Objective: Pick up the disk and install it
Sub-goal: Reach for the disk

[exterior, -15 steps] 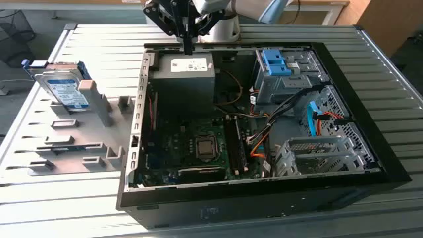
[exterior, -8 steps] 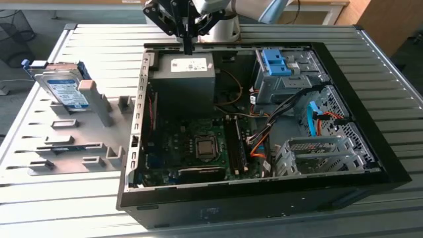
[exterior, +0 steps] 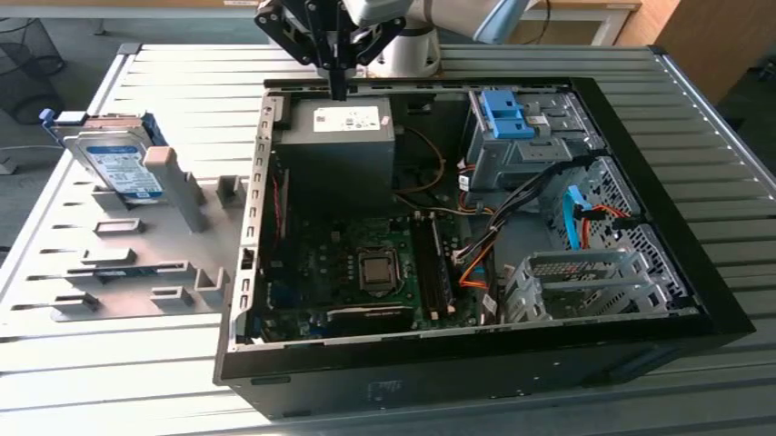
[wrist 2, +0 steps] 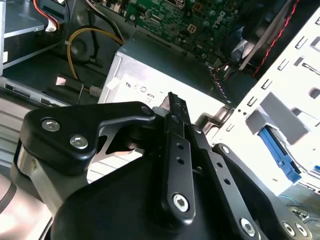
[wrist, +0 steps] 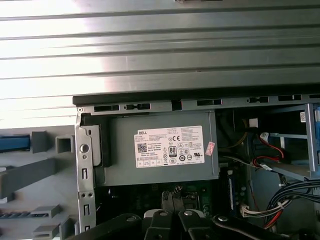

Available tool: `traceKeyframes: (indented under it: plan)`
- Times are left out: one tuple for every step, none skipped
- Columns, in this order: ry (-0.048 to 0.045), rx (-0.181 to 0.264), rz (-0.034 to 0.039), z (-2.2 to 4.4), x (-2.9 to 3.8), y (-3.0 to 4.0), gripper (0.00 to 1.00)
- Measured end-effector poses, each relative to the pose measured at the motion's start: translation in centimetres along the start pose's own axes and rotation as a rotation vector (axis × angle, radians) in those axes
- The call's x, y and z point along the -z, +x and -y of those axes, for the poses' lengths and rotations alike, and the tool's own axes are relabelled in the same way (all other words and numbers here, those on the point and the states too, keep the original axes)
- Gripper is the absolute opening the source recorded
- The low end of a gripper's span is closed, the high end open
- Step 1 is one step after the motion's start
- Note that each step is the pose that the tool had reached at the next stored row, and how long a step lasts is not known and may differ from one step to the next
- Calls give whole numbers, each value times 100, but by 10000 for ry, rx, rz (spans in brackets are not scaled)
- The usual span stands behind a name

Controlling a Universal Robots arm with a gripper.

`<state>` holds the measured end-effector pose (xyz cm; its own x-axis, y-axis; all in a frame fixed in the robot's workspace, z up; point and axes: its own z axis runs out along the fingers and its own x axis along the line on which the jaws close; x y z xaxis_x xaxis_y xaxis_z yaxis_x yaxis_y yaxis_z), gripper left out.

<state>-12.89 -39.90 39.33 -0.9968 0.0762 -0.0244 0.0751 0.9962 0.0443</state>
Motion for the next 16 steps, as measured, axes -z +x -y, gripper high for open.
traceKeyframes:
  plan:
    - [0,0,0,1,0,11,11]
    - [-1,0,0,2,0,21,11]
    - [-1,0,1,2,0,30,11]
    - [-1,-1,1,3,0,39,11]
    - [-1,-1,0,3,0,45,11]
    - [0,0,0,3,0,50,11]
    - [0,0,0,3,1,51,11]
    - [0,1,0,4,1,52,11]
    - [0,0,0,4,0,53,11]
    - [-1,0,0,4,0,53,11]
    - [0,0,0,4,0,55,11]
    - [0,-2,0,4,1,58,11]
    - [0,-2,0,4,1,61,11]
    - [0,-1,0,5,1,63,11]
    - [0,-1,0,5,1,66,11]
    - [0,0,0,5,1,69,11]
